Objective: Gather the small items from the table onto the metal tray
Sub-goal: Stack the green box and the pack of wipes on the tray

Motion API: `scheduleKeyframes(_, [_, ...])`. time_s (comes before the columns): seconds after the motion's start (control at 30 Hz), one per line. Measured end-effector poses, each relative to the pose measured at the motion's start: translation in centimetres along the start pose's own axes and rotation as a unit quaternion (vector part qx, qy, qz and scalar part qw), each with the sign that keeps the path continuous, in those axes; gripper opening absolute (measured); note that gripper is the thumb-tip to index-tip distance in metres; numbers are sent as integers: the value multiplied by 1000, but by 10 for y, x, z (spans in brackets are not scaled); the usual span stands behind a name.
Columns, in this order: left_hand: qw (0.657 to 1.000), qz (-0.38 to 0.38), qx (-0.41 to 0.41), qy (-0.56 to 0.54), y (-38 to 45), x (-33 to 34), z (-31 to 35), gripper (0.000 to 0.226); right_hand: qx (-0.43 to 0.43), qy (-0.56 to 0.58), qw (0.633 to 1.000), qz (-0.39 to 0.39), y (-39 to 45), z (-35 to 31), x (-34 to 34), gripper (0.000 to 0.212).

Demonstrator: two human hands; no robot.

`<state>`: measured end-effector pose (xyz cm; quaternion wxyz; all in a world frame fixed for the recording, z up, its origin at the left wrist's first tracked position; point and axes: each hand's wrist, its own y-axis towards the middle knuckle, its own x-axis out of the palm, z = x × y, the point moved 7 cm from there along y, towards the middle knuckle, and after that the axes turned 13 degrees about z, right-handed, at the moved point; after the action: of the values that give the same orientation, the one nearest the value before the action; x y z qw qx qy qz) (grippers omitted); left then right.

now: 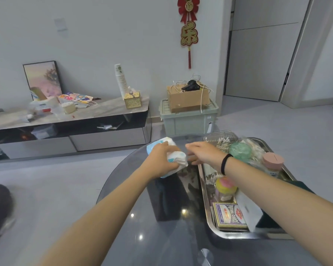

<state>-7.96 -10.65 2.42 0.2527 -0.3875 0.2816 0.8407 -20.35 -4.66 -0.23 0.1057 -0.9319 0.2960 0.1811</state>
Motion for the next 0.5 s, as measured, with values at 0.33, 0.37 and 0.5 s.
scheduleKeyframes(0.33, [991, -35, 82, -104, -34, -18, 97, 73, 142, 315, 936, -72, -64, 5, -50, 38])
scheduleKeyframes(0.37, [987, -38, 75, -137, -34, -17, 104, 73, 138, 326, 933, -64, -68, 6, -61, 37])
scheduleKeyframes(0.5, [964, -25, 6, -264, -32, -1, 124, 52, 120, 316, 941, 10, -83, 13, -110, 17])
